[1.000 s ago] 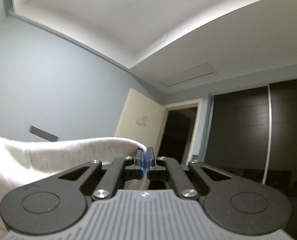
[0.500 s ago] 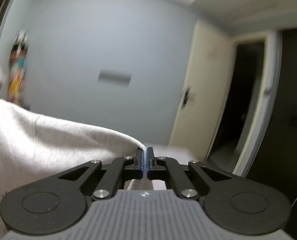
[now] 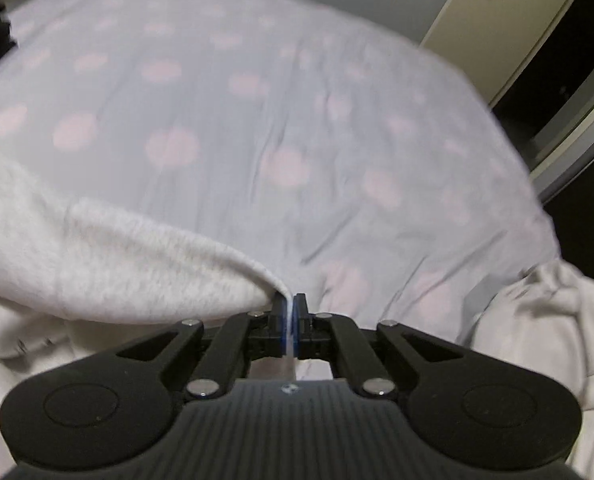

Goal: Fold clothes
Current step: 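Lift the sweatshirt with both grippers and shake it out in the air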

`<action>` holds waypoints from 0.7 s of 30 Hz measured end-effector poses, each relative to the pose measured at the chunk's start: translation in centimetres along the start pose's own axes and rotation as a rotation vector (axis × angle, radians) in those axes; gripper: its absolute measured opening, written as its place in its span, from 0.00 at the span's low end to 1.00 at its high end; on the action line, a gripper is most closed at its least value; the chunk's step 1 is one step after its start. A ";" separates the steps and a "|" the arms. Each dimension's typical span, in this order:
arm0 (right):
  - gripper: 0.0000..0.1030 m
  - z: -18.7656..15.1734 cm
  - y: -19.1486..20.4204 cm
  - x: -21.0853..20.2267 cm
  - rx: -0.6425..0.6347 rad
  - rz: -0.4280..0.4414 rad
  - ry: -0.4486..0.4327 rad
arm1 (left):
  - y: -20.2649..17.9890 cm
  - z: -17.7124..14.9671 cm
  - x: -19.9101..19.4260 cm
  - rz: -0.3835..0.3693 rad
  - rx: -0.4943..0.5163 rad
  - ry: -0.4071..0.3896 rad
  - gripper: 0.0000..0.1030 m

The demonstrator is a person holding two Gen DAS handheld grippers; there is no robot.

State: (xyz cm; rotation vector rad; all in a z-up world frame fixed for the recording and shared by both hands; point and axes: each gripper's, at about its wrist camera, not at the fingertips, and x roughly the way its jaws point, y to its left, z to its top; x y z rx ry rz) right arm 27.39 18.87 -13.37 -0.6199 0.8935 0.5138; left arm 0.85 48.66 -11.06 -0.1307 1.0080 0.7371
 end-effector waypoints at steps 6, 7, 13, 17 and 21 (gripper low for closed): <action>0.10 0.8 1.9 1.2 -0.144 0.095 0.064 | 1.5 -1.0 2.7 -0.089 -0.004 -0.003 0.22; 0.20 1.1 2.0 0.3 -0.189 0.116 0.052 | 1.3 -1.3 2.7 -0.099 0.001 0.000 0.30; 0.51 3.6 3.1 -4.3 -0.451 0.243 -0.124 | 2.4 -1.5 3.2 -0.140 0.009 0.038 0.58; 0.65 6.3 4.2 -4.0 -0.479 0.379 -0.162 | 2.9 -1.5 2.9 -0.227 -0.030 0.058 0.67; 0.76 7.6 5.1 0.0 -0.484 0.511 -0.064 | 3.1 -1.4 3.2 -0.242 -0.057 0.083 0.67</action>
